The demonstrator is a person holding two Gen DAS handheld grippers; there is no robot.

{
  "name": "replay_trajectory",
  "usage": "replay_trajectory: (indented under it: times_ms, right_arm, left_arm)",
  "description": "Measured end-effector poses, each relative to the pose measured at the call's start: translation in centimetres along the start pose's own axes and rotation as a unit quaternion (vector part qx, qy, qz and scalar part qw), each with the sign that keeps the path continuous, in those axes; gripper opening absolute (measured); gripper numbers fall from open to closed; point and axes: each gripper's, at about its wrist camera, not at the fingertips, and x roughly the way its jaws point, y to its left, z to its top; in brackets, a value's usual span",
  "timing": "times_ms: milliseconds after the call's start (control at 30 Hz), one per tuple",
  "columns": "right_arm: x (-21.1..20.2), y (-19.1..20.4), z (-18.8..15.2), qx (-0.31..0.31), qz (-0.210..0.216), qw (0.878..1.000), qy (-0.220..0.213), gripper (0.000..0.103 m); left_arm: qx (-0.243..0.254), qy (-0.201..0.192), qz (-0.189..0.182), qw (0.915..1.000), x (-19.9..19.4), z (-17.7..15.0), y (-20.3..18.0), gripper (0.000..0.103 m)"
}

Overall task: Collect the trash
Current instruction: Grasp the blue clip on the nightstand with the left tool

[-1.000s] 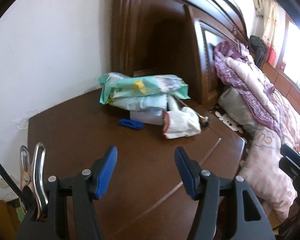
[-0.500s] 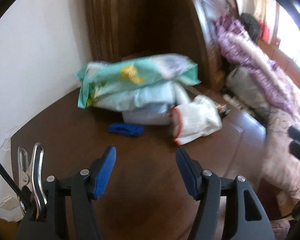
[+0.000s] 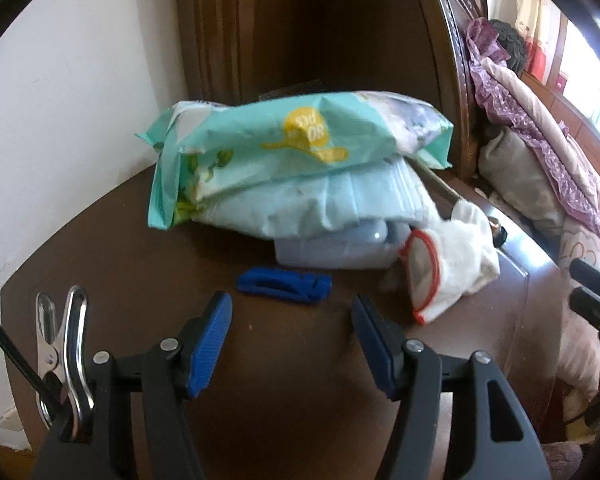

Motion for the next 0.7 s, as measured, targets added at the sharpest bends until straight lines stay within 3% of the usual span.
replay_trajectory:
  times_ms: [200,333,700]
  right_arm:
    - [1.6,-1.1,0.6,-0.016,0.001,1.000,0.006,0.032]
    - [2.8,-1.2,1.2,-0.032,-0.003,0.999,0.017,0.032]
    - [5.8,-0.8,2.4,-0.060,-0.008,0.997,0.041,0.039]
  left_arm:
    - [0.014,-0.002,-0.017,0.9998,0.9,0.8,-0.2,0.062]
    - [0.027,-0.004,-0.016,0.9995,0.9,0.9,-0.7,0.053]
    - [0.018,0.002,-0.020,0.9996,0.6,0.5,-0.4,0.053]
